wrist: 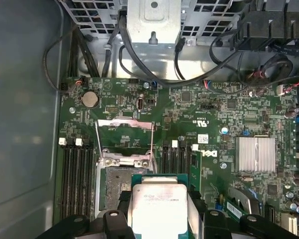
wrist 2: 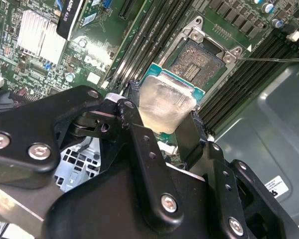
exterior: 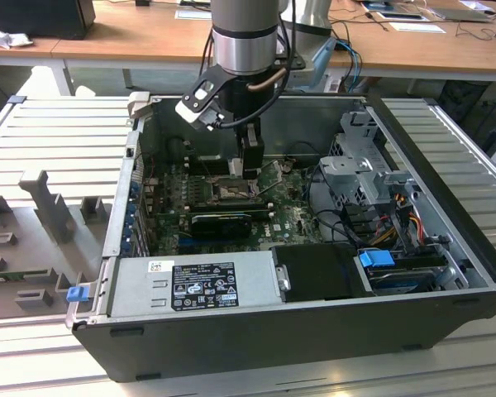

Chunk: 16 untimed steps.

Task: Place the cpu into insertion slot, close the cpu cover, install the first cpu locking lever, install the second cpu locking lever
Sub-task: 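Place the cpu into insertion slot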

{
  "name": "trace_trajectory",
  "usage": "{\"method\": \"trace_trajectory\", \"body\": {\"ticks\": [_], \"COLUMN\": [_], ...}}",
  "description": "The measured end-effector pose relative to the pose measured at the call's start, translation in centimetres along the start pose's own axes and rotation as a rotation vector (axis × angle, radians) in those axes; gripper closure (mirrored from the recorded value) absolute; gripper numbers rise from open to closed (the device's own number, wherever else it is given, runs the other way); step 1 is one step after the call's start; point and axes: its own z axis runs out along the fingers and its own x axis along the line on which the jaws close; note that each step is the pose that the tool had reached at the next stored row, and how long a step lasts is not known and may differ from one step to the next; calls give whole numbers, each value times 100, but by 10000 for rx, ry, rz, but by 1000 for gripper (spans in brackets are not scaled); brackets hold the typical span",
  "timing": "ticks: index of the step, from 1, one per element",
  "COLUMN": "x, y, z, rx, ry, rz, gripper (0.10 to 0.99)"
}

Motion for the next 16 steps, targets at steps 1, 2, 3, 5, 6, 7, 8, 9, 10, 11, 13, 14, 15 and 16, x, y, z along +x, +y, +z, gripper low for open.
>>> {"method": "trace_trajectory", "body": {"ticks": [1, 2, 3, 5, 6, 7, 8, 9, 10, 11, 13, 14, 15, 16], "x": [0, 0, -1, -1, -1, -1, -1, -1, -2, -2, -2, -2, -1, 0], "y": [-2, -3, -4, -7, -9, -11, -13, -14, -17, -20, -41, -51, -71, -101], "z": [12, 19, 27, 40, 45, 51, 63, 77, 91, 107, 148, 153, 157, 159], "rx": [0, 0, 1, 0, 0, -1, -1, -2, -1, -1, -10, -12, -14, -14], "ry": [0, -1, 0, 0, 0, 0, 0, 0, 0, -1, 91, 88, 91, 90], "rz": [0, 0, 0, 0, 1, 1, -1, -1, 0, 1, 292, 335, 335, 335], "gripper": [557, 557, 557, 557, 557, 557, 557, 557, 557, 557, 557, 557, 557, 557]}}
